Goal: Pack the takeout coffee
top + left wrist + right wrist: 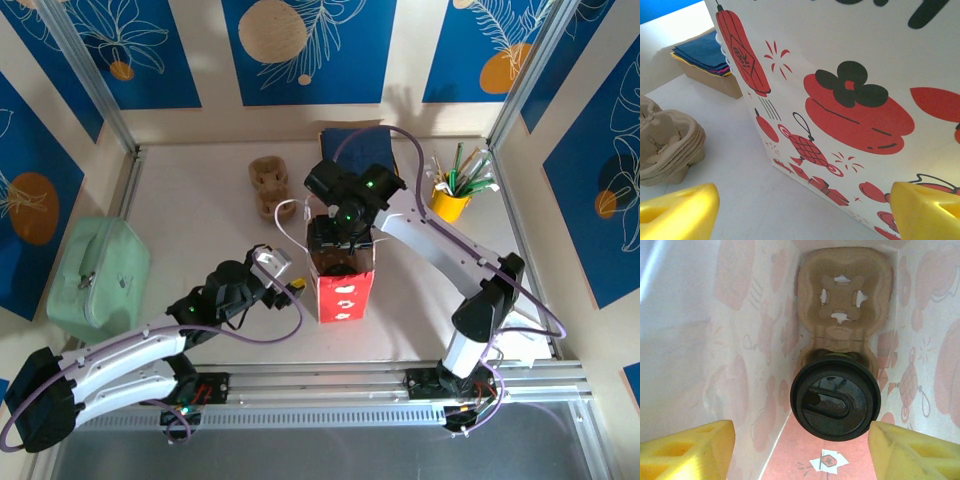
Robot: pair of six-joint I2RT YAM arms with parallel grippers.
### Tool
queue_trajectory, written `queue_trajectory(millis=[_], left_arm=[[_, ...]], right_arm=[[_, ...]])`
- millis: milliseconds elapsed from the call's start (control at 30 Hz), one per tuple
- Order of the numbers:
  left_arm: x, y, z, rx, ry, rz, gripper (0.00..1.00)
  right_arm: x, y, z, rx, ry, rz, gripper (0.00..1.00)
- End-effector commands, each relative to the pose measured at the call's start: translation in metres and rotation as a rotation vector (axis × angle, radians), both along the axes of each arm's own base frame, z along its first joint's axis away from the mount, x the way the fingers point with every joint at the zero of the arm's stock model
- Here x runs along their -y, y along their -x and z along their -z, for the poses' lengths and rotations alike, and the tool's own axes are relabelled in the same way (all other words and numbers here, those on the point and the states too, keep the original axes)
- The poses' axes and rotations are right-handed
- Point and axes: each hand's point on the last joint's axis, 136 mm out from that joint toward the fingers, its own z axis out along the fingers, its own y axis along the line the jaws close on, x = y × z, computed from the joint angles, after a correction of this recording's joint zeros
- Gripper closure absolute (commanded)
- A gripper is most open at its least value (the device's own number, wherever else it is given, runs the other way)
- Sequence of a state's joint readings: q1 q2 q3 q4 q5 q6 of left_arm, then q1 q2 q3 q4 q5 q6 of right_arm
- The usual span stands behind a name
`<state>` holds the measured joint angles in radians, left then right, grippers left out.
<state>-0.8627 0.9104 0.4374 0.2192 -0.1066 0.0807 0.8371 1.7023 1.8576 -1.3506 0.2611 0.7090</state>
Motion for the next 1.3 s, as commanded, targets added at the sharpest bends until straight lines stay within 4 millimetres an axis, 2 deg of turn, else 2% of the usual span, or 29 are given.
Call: queue_trajectory(millis=[0, 433, 567, 967, 1067, 1267], left_arm=[[0.002, 0.0, -0.015, 0.033, 0.016, 0.002, 0.12], [-0.001, -0.001, -0.017, 0.04, 0.014, -0.012, 0.12], [-0.004, -0.002, -0.019, 0.042, 0.015, -0.032, 0.12], [-0.028, -0.016, -0.019, 0.055, -0.001, -0.189, 0.1], [-0.036, -0.022, -0.021, 0.063, -0.005, -0.245, 0.09], [-0.046, -0.027, -0.023, 0.069, -0.016, -0.309, 0.08]], right_arm=[[0.0, 0.004, -0.033, 0.062, -0.089, -0.028, 0.29], [0.0, 0.003, -0.085, 0.191, -0.23, -0.096, 0.29], [0.008, -0.004, -0.1, 0.266, -0.223, -0.102, 0.29], [0.055, -0.047, -0.132, 0.505, -0.103, -0.033, 0.26], [0.068, -0.058, -0.132, 0.525, -0.077, -0.01, 0.26], [0.106, -0.082, -0.124, 0.535, -0.008, 0.08, 0.25]])
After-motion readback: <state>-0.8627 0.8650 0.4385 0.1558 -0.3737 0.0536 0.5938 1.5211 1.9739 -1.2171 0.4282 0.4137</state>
